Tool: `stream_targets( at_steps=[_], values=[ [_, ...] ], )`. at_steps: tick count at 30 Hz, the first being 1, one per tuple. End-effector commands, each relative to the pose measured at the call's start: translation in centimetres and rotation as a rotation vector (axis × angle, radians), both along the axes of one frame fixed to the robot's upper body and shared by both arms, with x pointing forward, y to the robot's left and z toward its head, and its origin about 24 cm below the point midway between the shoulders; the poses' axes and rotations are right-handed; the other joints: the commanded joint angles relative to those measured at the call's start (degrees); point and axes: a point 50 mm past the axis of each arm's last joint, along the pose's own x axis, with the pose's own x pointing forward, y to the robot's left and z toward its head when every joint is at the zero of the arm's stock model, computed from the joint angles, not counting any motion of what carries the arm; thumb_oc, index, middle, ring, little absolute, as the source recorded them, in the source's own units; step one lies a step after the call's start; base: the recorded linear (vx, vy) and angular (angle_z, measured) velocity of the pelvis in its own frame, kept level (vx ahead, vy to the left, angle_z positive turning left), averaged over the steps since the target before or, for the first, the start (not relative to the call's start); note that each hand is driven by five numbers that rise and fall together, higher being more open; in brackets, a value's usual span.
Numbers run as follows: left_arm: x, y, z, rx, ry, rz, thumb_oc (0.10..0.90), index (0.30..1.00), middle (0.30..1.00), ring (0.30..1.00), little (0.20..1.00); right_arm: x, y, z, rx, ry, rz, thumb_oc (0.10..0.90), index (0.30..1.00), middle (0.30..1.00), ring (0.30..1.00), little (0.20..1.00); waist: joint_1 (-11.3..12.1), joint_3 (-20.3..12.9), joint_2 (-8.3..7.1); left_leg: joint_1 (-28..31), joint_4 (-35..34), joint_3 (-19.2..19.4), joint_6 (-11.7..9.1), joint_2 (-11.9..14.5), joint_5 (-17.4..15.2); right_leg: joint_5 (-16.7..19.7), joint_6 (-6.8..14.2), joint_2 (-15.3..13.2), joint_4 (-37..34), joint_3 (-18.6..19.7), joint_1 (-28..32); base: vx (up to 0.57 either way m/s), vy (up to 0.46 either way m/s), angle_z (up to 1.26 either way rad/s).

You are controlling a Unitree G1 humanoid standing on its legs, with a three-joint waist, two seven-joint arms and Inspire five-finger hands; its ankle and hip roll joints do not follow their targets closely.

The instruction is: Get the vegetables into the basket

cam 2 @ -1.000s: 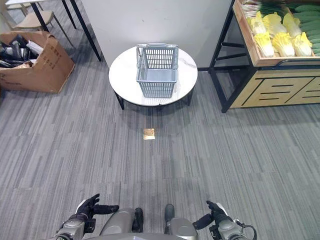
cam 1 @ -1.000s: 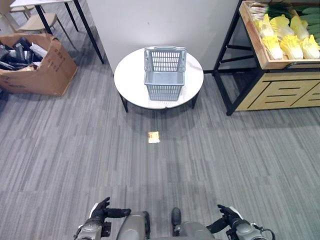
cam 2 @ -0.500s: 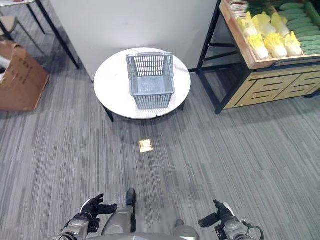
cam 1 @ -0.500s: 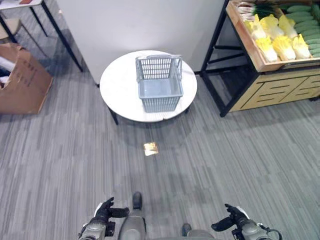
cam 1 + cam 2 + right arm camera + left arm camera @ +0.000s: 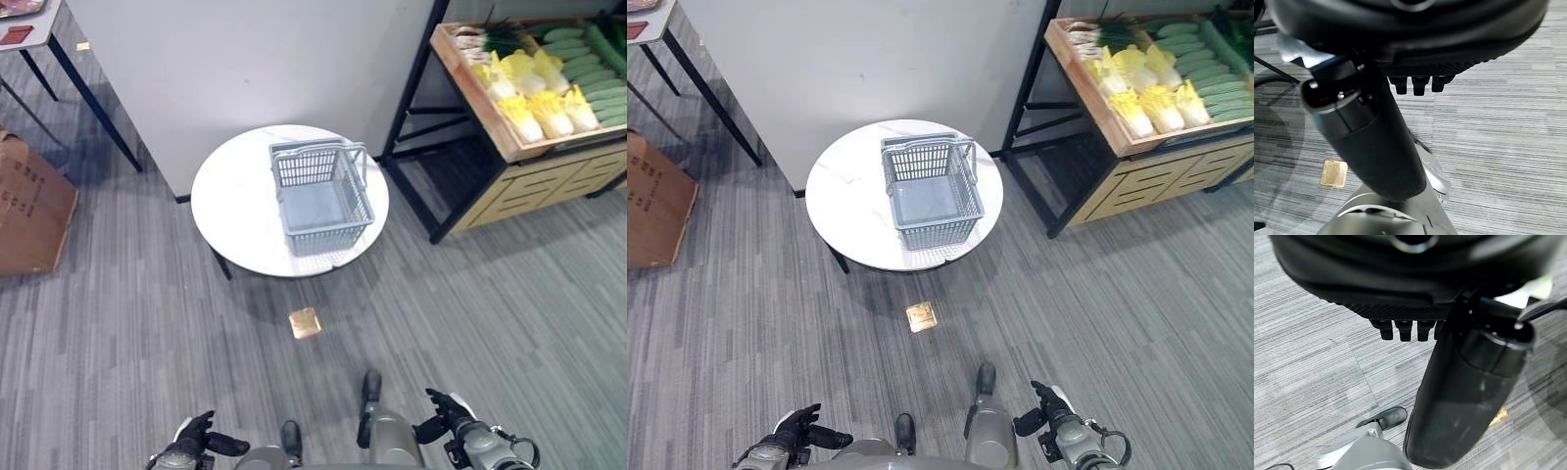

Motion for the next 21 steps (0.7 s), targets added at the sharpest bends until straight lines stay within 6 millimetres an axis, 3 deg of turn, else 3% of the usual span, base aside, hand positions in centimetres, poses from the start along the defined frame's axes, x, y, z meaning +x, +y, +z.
stream_targets(
  at_steps=[1, 3, 4, 5, 6, 7, 11, 16, 18, 21],
  values=[
    [0.8, 0.5, 0.4, 0.013, -0.046, 0.016, 0.900, 1.000, 1.000, 1.000, 1.000, 2.4, 1.1, 0.8, 0.053, -0.099, 0.008, 0.900, 1.000, 1.000, 1.000, 1.000, 0.42, 0.94, -0.39, -1.57, 6.94, -2.40, -3.02, 5.14, -2.65, 2.11, 1.92, -0.08, 4.18, 1.75, 3.64, 0.16, -0.159, 0.39],
    [0.1, 0.3, 0.1, 0.006, -0.022, 0.021, 0.900, 1.000, 1.000, 1.000, 1.000, 2.1, 1.0, 0.7, 0.055, -0.089, 0.007, 0.900, 1.000, 1.000, 1.000, 1.000, 0.44, -0.05, -0.10, -1.06, 8.12, -2.94, -4.25, 6.66, -2.31, 1.17, 1.22, 1.33, 4.28, 0.66, 4.56, 0.28, -0.294, 0.43],
    [-0.3, -0.3, -0.1, -0.012, -0.016, 0.025, 0.900, 1.000, 1.000, 1.000, 1.000, 1.9, 0.7, 0.7, 0.052, -0.085, 0.009, 0.900, 1.000, 1.000, 1.000, 1.000, 0.58, -0.29, 0.38, -2.52, 13.28, -3.66, -5.84, 8.24, -0.07, -0.42, -0.21, 2.99, 4.73, -0.28, 5.75, 0.23, -0.263, 0.21],
    [-0.3, -0.3, -0.1, -0.012, -0.016, 0.025, 0.900, 1.000, 1.000, 1.000, 1.000, 1.9, 0.7, 0.7, 0.052, -0.085, 0.009, 0.900, 1.000, 1.000, 1.000, 1.000, 0.50, -0.34, 0.45, -2.67, 13.47, -3.76, -5.88, 8.31, -0.17, -0.44, -0.24, 3.04, 4.74, -0.38, 5.73, 0.20, -0.342, 0.01],
    [0.3, -0.8, -0.1, -0.026, -0.038, 0.020, 0.900, 1.000, 1.000, 1.000, 1.000, 2.0, 0.3, 0.9, 0.040, -0.095, 0.007, 0.900, 1.000, 1.000, 1.000, 1.000, 1.01, 0.54, 0.45, -6.29, 21.00, -5.08, -7.33, 8.83, 3.65, -1.81, -1.77, 3.82, 5.17, -1.07, 7.01, 0.08, -0.230, -0.03],
    [0.8, -1.0, 0.0, -0.030, -0.055, 0.019, 0.900, 1.000, 1.000, 1.000, 1.000, 2.2, -0.1, 1.0, 0.031, -0.100, -0.003, 0.900, 1.000, 1.000, 1.000, 1.000, 1.16, 1.05, 0.16, -8.45, 24.54, -5.64, -7.71, 8.61, 4.89, -2.39, -2.43, 3.82, 5.09, -1.58, 7.70, 0.08, -0.229, 0.02],
    [1.6, -1.6, 0.1, -0.044, -0.080, 0.008, 0.900, 1.000, 1.000, 1.000, 1.000, 1.5, -1.3, 1.1, 0.001, -0.086, -0.055, 0.900, 1.000, 1.000, 1.000, 1.000, 1.06, 1.38, -0.13, -11.48, 27.09, -5.22, -7.96, 8.81, 7.10, -3.77, -3.33, 4.00, 4.58, -2.78, 9.82, 0.12, -0.114, 0.08],
    [1.8, -2.0, 0.1, -0.046, -0.094, -0.005, 0.900, 1.000, 1.000, 1.000, 1.000, 0.1, -2.5, 0.8, -0.038, -0.040, -0.082, 0.900, 1.000, 1.000, 1.000, 1.000, 1.49, 0.06, 0.65, -12.23, 11.97, -3.19, -6.94, 11.08, 5.39, -5.25, -2.04, 4.16, 2.63, -2.06, 12.05, 0.17, 0.041, 0.10],
    [2.0, -2.0, 0.2, -0.042, -0.102, -0.008, 0.900, 1.000, 1.000, 1.000, 1.000, -0.4, -2.9, 0.8, -0.055, -0.027, -0.080, 0.900, 1.000, 1.000, 1.000, 1.000, 2.11, -0.31, 1.53, -12.65, 5.47, -4.91, -7.44, 12.42, 8.36, -5.90, -1.48, 4.19, 1.85, -0.69, 13.20, 0.19, 0.170, -0.07],
    [2.1, -1.9, 0.2, -0.040, -0.108, -0.010, 0.900, 1.000, 1.000, 1.000, 1.000, -0.9, -2.7, 0.5, -0.051, -0.009, -0.080, 0.900, 1.000, 1.000, 1.000, 1.000, 2.14, -0.47, 1.75, -12.57, 6.01, -4.98, -7.31, 11.80, 8.05, -6.25, -1.20, 3.66, 2.23, -0.04, 13.60, 0.15, 0.188, -0.39]
  ],
)
